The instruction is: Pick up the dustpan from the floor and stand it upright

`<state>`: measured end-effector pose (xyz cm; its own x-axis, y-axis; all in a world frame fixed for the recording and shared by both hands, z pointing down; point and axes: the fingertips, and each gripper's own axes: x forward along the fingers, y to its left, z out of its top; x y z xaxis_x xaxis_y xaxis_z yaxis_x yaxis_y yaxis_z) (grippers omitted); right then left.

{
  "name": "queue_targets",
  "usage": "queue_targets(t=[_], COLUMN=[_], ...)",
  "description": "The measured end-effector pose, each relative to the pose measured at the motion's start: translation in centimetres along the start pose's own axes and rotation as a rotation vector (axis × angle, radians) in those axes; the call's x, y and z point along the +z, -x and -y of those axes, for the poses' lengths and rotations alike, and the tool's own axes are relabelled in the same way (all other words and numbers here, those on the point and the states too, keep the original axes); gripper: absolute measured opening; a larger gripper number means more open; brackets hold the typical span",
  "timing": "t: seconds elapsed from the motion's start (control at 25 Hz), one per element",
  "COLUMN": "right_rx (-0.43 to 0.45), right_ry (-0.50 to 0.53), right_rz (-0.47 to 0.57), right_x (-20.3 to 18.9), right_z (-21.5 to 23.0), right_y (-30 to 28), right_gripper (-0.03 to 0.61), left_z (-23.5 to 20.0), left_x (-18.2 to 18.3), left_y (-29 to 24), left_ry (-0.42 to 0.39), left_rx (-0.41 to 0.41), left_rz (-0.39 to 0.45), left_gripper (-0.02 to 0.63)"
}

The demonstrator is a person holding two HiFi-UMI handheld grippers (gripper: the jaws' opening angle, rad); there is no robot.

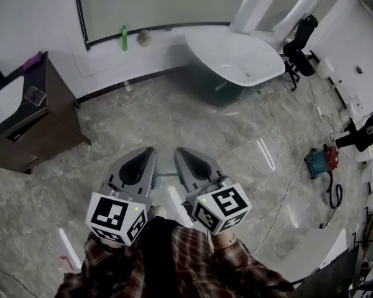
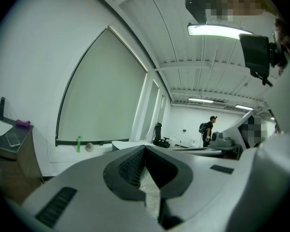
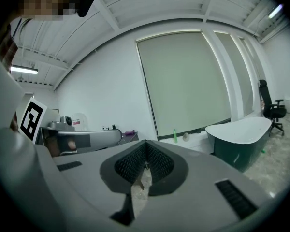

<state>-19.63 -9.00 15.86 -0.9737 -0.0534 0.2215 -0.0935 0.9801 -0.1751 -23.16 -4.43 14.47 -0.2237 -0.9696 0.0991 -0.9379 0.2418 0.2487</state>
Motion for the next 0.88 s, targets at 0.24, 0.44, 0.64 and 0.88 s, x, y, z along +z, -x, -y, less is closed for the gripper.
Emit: queue_targets(t=[0.24,0.44,0.64,0.88], right_rx=[0.049,0.071,0.073,0.096], right_ry=[0.007,0.008,-0.022,-0.031], right_rz=[-0.006,-0.014,-0.024,-0.015], right_x=[-0.3,-0.3,-0.9,-0.8], right_z=[-1.4,-1.8,-1.5,-1.6], right_y=[-2.2,-3.1,-3.7,-5.5], right_gripper=[0.011,0.011,0.011,0.011], left_z=[-2.3,-3.3,-3.4,-4.9], left_x=[-0.4,-0.2,-0.1,0.4], left_y=[0.9,1.1,1.0,0.7], left_ry=[0.014,0.023,0.029,0.018], left_rx=[0.044,0.056,0.056,0.077], left_rz=[-0.003,-0.004,0.003,0.004], left_gripper=[0.011,0.011,0.011,0.011])
